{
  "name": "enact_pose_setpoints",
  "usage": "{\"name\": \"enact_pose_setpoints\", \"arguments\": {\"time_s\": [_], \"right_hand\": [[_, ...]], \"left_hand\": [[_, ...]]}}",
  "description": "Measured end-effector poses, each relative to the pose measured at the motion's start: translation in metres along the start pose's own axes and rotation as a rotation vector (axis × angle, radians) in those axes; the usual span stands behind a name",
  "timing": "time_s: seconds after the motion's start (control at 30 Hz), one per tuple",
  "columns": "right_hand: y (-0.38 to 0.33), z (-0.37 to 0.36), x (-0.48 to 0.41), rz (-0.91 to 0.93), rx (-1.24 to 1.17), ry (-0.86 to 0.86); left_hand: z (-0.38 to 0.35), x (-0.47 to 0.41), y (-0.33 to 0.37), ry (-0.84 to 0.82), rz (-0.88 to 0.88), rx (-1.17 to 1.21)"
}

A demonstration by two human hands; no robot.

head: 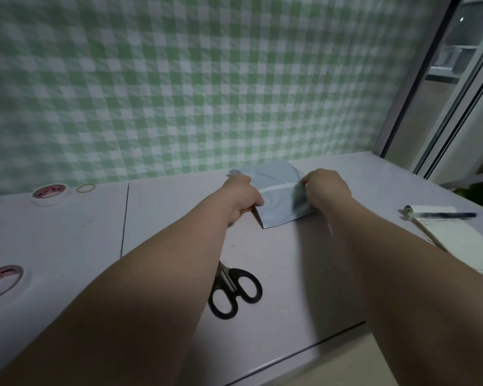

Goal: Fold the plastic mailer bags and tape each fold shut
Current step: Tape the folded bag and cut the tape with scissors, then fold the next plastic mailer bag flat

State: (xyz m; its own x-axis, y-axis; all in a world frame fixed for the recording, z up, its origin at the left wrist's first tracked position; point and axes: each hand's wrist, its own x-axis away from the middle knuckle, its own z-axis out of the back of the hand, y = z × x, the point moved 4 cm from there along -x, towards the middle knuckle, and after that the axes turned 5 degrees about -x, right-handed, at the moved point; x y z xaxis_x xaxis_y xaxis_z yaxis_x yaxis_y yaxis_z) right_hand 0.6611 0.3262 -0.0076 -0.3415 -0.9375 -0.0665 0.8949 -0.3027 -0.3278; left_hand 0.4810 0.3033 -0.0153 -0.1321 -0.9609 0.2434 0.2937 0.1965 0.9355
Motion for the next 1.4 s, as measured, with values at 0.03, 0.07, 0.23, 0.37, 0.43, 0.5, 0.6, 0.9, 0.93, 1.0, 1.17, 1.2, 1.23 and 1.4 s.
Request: {"name": "enact_pose_setpoints", "arguments": {"time_s": [0.03, 0.07, 0.23, 0.37, 0.43, 0.5, 0.6, 0.9, 0.93, 1.0, 1.17, 1.2, 1.23, 1.4], "right_hand": [[0.004, 0.001, -0.004, -0.023, 0.008, 0.014], [0.009, 0.002, -0.008, -0.053, 0.011, 0.025], [0.019, 0.004, -0.023, -0.11, 0.086, 0.052], [0.008, 0.007, -0.009, -0.035, 0.262, 0.139], [-0.007, 0.014, 0.004, 0.003, 0.236, 0.186], [-0.029, 0.023, 0.02, 0.061, 0.085, 0.204], [-0.071, 0.033, 0.055, 0.138, -0.144, 0.142], [-0.195, -0.004, 0.204, 0.55, -0.337, -0.176], [-0.207, -0.012, 0.218, 0.585, -0.337, -0.216], [-0.228, -0.029, 0.246, 0.65, -0.332, -0.302], [-0.26, -0.06, 0.301, 0.749, -0.315, -0.388], [-0.264, -0.065, 0.307, 0.773, -0.286, -0.393], [-0.268, -0.069, 0.312, 0.788, -0.263, -0.395], [-0.282, -0.077, 0.314, 0.724, -0.268, -0.349]], "left_hand": [[-0.005, -0.004, 0.002, -0.018, 0.006, 0.022], [-0.009, -0.01, 0.004, -0.031, 0.002, 0.037], [-0.024, -0.022, 0.013, -0.064, -0.004, 0.097], [-0.016, -0.009, 0.013, -0.064, 0.004, 0.078], [0.0, 0.007, 0.014, -0.009, 0.007, 0.032], [0.025, 0.027, 0.014, 0.104, -0.016, -0.075], [0.068, 0.065, 0.018, 0.236, -0.167, -0.289], [0.239, 0.181, -0.042, 0.684, -0.078, -0.821], [0.255, 0.192, -0.054, 0.708, -0.033, -0.86], [0.285, 0.213, -0.078, 0.724, 0.077, -0.891], [0.327, 0.252, -0.13, 0.743, 0.325, -0.961], [0.332, 0.257, -0.138, 0.744, 0.376, -0.97], [0.335, 0.261, -0.145, 0.74, 0.411, -0.968], [0.353, 0.263, -0.159, 0.724, 0.451, -0.841]]}}
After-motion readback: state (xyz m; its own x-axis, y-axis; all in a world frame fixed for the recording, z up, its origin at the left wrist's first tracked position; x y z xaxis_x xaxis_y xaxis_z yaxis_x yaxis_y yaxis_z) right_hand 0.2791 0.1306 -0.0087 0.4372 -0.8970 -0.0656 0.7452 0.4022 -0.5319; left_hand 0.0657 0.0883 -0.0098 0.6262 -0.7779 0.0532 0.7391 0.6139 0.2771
